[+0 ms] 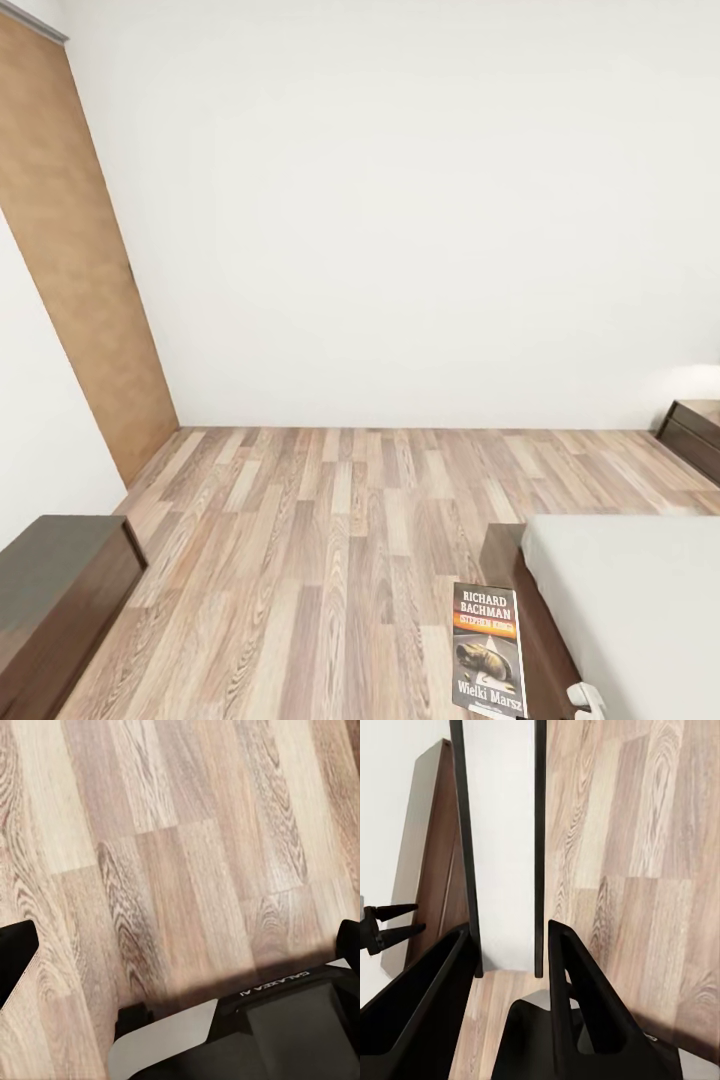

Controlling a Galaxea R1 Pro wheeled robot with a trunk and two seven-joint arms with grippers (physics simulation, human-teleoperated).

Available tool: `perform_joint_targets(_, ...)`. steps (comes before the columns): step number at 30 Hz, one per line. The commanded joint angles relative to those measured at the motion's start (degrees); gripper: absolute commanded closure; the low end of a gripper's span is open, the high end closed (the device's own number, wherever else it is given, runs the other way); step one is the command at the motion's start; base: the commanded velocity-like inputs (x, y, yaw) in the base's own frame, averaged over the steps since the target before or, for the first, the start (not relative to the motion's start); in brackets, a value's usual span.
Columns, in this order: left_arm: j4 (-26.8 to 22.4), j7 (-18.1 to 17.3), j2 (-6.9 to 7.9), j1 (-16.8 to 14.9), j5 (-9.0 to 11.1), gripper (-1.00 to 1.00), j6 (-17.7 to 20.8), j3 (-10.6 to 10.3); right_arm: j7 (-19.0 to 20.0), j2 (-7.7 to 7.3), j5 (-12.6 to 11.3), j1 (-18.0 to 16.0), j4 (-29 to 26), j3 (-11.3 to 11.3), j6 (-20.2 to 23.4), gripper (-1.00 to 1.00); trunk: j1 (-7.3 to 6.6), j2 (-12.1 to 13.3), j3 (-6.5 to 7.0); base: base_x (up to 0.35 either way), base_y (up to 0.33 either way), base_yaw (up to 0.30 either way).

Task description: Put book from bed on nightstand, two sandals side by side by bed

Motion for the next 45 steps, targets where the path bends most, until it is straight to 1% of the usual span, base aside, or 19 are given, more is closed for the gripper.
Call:
perform_joint_targets(1, 0.03, -0.16, 0.01, -0.04, -0.52, -1.0, -0.17, 0.49, 0.1, -0.03, -0.73, -0.05, -0.05, 0.22, 0.62, 1.0, 0.03, -0.06, -0.08, 0.243, 0.0, 0.0)
perform_joint_targets(45, 0.03, -0.16, 0.01, -0.04, -0.52, -1.0, -0.17, 0.49, 0.1, -0.07, -0.75, -0.05, -0.05, 0.22, 0.62, 1.0, 0.03, -0.06, -0.08, 0.243, 0.0, 0.0)
